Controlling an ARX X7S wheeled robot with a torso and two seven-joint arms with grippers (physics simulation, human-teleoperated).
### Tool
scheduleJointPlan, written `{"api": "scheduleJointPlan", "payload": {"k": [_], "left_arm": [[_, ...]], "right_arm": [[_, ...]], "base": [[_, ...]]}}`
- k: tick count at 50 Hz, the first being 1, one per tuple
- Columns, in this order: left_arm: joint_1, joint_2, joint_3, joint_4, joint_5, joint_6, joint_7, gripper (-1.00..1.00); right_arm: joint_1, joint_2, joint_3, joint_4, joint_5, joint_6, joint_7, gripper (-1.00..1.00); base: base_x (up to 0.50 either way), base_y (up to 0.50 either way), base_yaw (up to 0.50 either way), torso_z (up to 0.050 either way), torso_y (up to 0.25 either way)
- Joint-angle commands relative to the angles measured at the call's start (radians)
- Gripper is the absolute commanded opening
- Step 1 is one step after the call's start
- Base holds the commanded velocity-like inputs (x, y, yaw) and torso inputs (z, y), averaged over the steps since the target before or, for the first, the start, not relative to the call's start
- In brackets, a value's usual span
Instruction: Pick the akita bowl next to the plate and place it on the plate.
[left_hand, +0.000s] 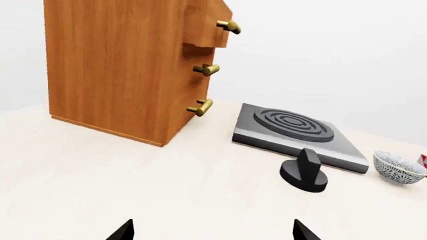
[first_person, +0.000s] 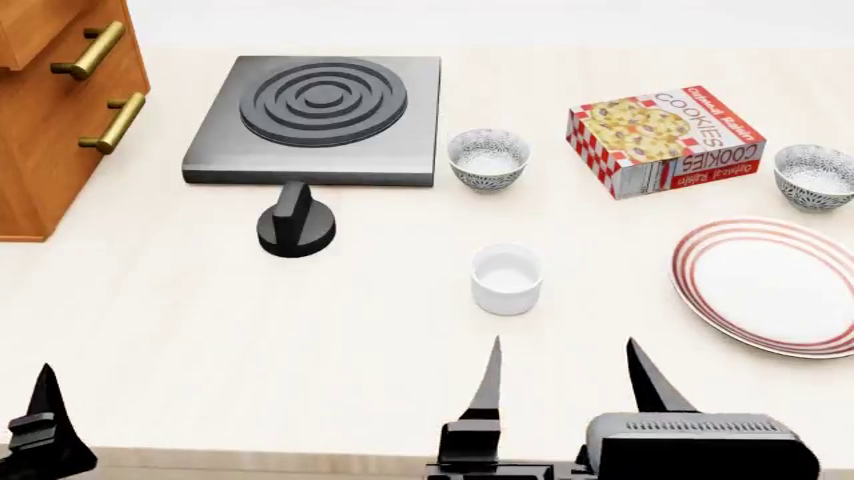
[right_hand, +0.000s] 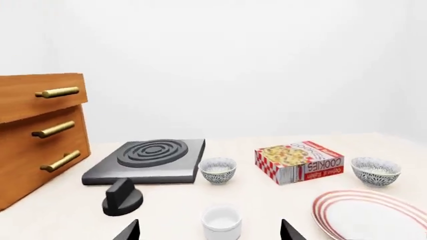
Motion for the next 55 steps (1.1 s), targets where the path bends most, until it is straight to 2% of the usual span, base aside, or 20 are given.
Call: {"api": "scheduleJointPlan", "payload": {"k": [1,9,22,55], "left_arm": [[-0.023,-0.011,-0.029,-0.036,-0.011,0.027,-0.007,1.00],[-0.025,-0.012,-0.034,-0.028,-0.023,0.014,-0.023,1.00],[-0.026,-0.016,-0.028,-0.035,-0.026,0.012,-0.031,1.00],[-0.019,-0.030,-0.017,-0.026,-0.051,0.009,-0.037,1.00]], "right_arm": [[0.145,0.037,-0.009,-0.195,0.059,0.256,0.045,1.00],[0.170,0.043,0.002,-0.238,0.077,0.276,0.053,1.00],[0.152,0.046,0.006,-0.187,0.084,0.246,0.053,1.00],[0.158,0.047,0.059,-0.224,0.164,0.283,0.076,1.00]], "base": [[0.00,0.00,0.00,0.000,0.000],[0.00,0.00,0.00,0.000,0.000],[0.00,-0.03,0.00,0.000,0.000],[0.00,-0.47,0.00,0.000,0.000]]}}
